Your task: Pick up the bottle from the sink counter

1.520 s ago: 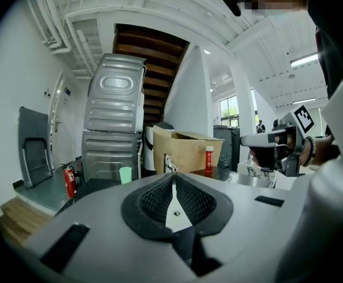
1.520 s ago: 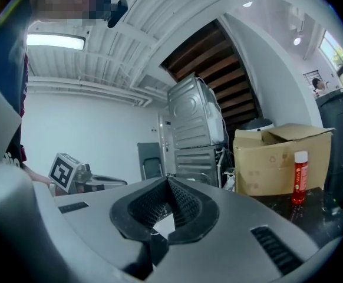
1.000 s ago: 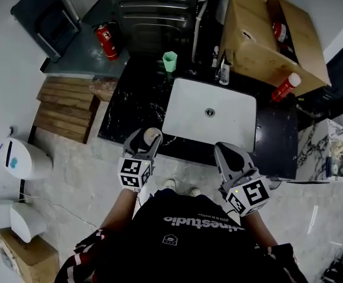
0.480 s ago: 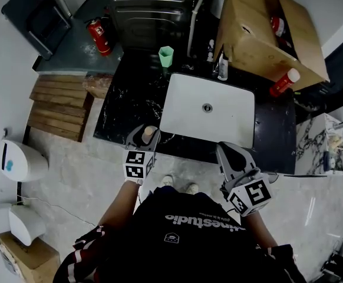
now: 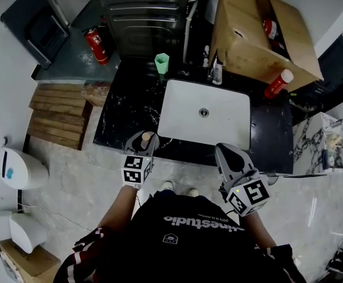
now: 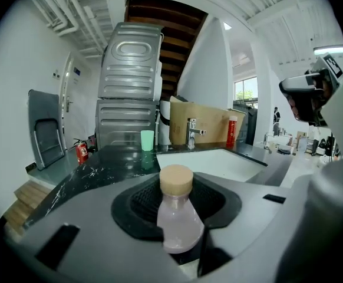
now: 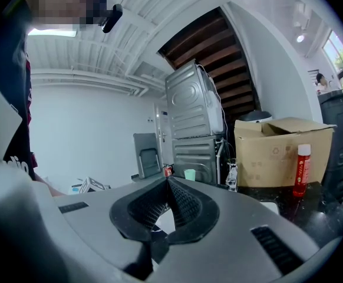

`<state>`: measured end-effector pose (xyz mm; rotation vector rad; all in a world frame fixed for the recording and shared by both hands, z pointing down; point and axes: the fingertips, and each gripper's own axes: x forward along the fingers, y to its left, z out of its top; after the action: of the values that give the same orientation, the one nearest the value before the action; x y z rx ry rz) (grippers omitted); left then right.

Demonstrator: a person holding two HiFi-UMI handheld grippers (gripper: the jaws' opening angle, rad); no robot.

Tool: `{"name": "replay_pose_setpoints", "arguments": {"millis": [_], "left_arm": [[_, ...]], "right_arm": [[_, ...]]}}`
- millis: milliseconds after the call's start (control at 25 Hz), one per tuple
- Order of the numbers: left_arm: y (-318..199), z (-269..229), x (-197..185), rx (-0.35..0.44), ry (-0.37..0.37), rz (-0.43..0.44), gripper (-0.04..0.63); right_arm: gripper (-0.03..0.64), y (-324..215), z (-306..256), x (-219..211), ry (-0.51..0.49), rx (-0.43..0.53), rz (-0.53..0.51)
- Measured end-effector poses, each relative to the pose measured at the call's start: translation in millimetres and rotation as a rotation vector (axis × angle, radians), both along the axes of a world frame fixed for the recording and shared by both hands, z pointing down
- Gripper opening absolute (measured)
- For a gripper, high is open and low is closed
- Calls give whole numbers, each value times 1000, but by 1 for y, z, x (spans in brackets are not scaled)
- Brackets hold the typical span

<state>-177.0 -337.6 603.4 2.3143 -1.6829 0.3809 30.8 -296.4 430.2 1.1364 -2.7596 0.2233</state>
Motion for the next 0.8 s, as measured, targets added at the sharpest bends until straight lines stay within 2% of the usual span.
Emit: {"name": "replay_pose_setpoints", "arguments": {"millis": [160,360,600,800], "left_arm": [[4,-29,14,59,2,56,141],[4,-93,38,178,-6,142,140],[7,-173,75,246,-24,281,140],[10,-221,98,324,24,343,140]], "right_arm": [[38,-1,-5,4,-7,12,11],[38,-4,-15,11,-21,41,28],[38,-14,-41,34,-30,98,79],[38,-21,-68,69,-38,144,159]]}}
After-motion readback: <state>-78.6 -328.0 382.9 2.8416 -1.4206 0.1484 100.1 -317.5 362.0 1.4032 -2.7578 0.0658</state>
